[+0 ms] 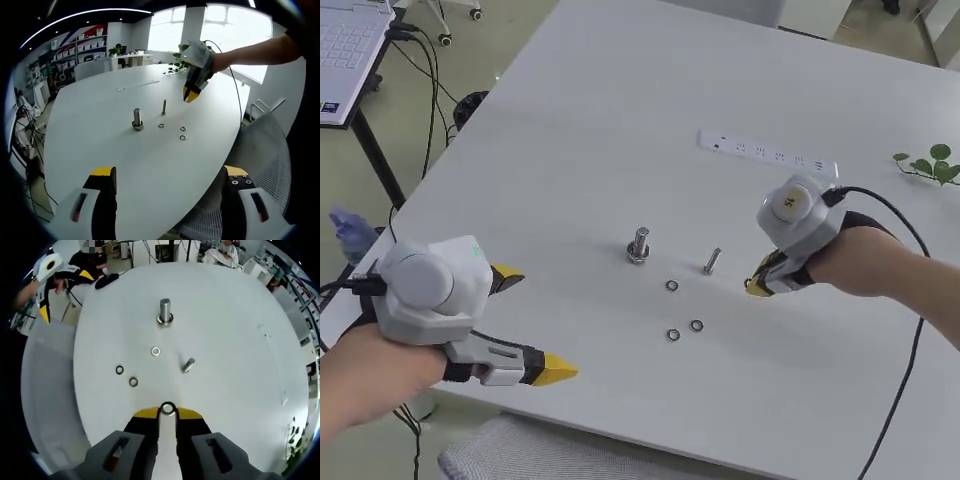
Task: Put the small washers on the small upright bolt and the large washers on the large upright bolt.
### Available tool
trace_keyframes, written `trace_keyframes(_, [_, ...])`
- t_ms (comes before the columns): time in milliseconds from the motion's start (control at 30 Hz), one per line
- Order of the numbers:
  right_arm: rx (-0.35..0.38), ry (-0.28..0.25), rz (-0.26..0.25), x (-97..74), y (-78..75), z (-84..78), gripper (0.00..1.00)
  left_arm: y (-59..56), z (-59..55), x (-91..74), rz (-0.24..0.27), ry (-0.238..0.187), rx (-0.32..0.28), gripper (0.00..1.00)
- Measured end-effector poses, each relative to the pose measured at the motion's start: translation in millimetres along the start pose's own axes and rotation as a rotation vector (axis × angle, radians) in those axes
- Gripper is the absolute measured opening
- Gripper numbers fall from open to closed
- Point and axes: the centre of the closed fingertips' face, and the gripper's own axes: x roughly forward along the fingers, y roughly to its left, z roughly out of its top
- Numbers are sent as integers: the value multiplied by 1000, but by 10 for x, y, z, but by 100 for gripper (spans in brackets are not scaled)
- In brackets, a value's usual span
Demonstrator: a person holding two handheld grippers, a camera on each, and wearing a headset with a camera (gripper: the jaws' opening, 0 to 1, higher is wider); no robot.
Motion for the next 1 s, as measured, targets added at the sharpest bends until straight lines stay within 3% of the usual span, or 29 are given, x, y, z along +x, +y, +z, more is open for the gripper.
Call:
trace_keyframes(567, [-42, -65, -33, 12, -151, 510, 12, 70, 61, -5, 3, 9, 12, 85])
trace_keyframes(1000, [-56, -46, -37, 125, -235, 556, 12, 121, 66, -7, -2, 6, 9, 84])
